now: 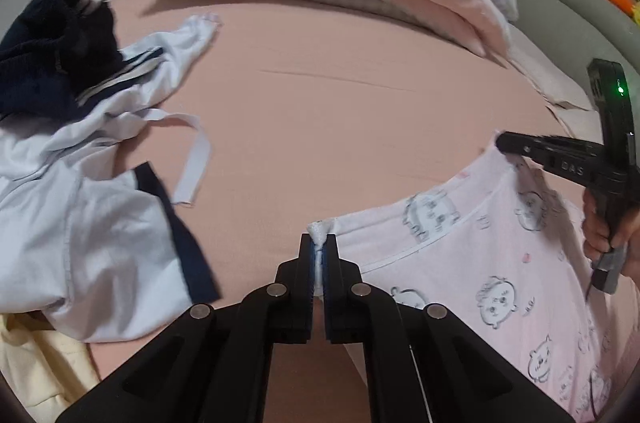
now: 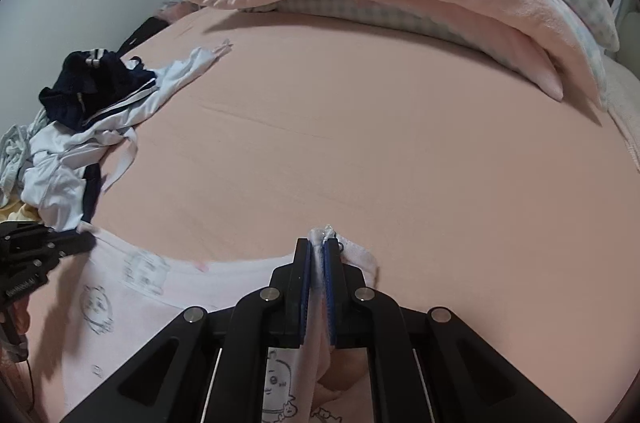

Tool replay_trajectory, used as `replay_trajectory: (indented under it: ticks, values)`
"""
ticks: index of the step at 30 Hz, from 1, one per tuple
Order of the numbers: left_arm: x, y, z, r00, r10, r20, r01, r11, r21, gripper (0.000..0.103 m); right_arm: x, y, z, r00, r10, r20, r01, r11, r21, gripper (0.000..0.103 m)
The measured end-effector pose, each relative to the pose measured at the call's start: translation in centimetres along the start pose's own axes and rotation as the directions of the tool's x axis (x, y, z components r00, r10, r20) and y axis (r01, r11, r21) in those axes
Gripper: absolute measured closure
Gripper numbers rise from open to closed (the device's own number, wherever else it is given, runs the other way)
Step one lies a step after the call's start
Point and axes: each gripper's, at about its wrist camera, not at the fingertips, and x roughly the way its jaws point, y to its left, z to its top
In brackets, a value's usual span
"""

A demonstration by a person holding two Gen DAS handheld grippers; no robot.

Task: Fold clothes

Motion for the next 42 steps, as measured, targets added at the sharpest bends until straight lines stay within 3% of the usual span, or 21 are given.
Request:
replay_trajectory:
  ticks: [4, 7, 9, 11, 14, 16, 18, 20, 21, 25, 30, 32, 36, 38, 40, 42]
  values:
    - [2.6, -0.9, -0.3, 0.998, 0.045, -0.041, -0.045, 0.999, 0.013, 0.098, 1.4, 0.0, -0.1, 0.999, -0.031, -0.027, 0.031, 0.999, 0.007, 0.099]
    - [1.9, -1.3, 0.3, 0.993, 0.098, -0.067, -0.096, 0.995, 0.033, 0.091, 1.3, 1.1, 0.3, 0.997, -0.081, -0.014, 0.081, 0.996, -0.024, 0.097]
    - [0.4, -1.0, 0.6, 0.991, 0.127, -0.037, -0.126, 0.992, 0.016, 0.074, 0.3, 0.6, 1.0, 0.999, -0.044, -0.027, 0.045, 0.999, 0.027, 0.097]
    - [-1.3, -1.0, 0.9, 0.992, 0.123, 0.004, -0.123, 0.992, 0.004, 0.044, -2.6, -0.7, 1.3, 1.000, 0.008, 0.017, -0.010, 0.993, 0.117, 0.092]
    - [-4.0, -3.4, 1.1, 0.994, 0.075, 0.083, -0.081, 0.994, 0.067, 0.044, -7.9, -2.9, 0.3, 0.997, 0.004, 0.076, -0.021, 0.976, 0.216, 0.080]
    - [-5.0, -6.1, 0.8, 0.993, -0.001, 0.116, -0.016, 0.990, 0.141, 0.044, -11.2, -4.6, -1.5, 0.996, -0.045, 0.076, 0.023, 0.962, 0.274, 0.076]
    - [-5.7, -9.2, -0.4, 0.993, -0.053, 0.103, 0.030, 0.976, 0.218, 0.045, -14.3, -6.9, -4.4, 0.993, -0.113, 0.043, 0.094, 0.946, 0.311, 0.073]
    - [-5.7, -12.2, -1.9, 0.994, -0.084, 0.073, 0.061, 0.961, 0.269, 0.059, -16.6, -9.1, -7.8, 0.983, -0.182, 0.007, 0.171, 0.934, 0.313, 0.071]
    - [-5.3, -13.6, -2.5, 0.993, -0.106, 0.043, 0.090, 0.954, 0.285, 0.062, -17.2, -10.0, -9.2, 0.976, -0.216, -0.008, 0.208, 0.928, 0.308, 0.071]
    - [-2.6, -18.0, -1.7, 0.995, -0.100, -0.014, 0.099, 0.942, 0.321, 0.066, -18.3, -14.4, -14.8, 0.951, -0.294, -0.095, 0.309, 0.890, 0.334, 0.071]
    - [-0.6, -22.2, 1.7, 0.992, -0.128, -0.011, 0.125, 0.946, 0.300, 0.066, -18.6, -18.2, -19.2, 0.960, -0.254, -0.119, 0.280, 0.847, 0.452, 0.068]
    - [0.6, -23.7, 3.0, 0.995, -0.104, -0.009, 0.101, 0.943, 0.317, 0.066, -18.0, -18.8, -19.6, 0.962, -0.241, -0.124, 0.272, 0.845, 0.460, 0.057]
    - [3.7, -26.3, 4.1, 0.996, -0.074, -0.051, 0.087, 0.939, 0.334, 0.066, -16.8, -19.9, -20.3, 0.967, -0.217, -0.134, 0.255, 0.841, 0.478, 0.046]
    - [4.9, -27.3, 4.1, 0.996, -0.054, -0.067, 0.074, 0.935, 0.348, 0.066, -16.3, -20.5, -20.6, 0.969, -0.206, -0.134, 0.246, 0.840, 0.485, 0.029]
    - [5.9, -28.2, 4.0, 0.996, -0.033, -0.079, 0.060, 0.929, 0.364, 0.066, -15.7, -20.5, -19.7, 0.971, -0.216, -0.100, 0.237, 0.849, 0.473, 0.027]
    - [6.9, -29.1, 4.2, 0.997, -0.017, -0.082, 0.047, 0.922, 0.384, 0.066, -15.2, -20.2, -19.1, 0.978, -0.203, -0.053, 0.205, 0.870, 0.447, 0.035]
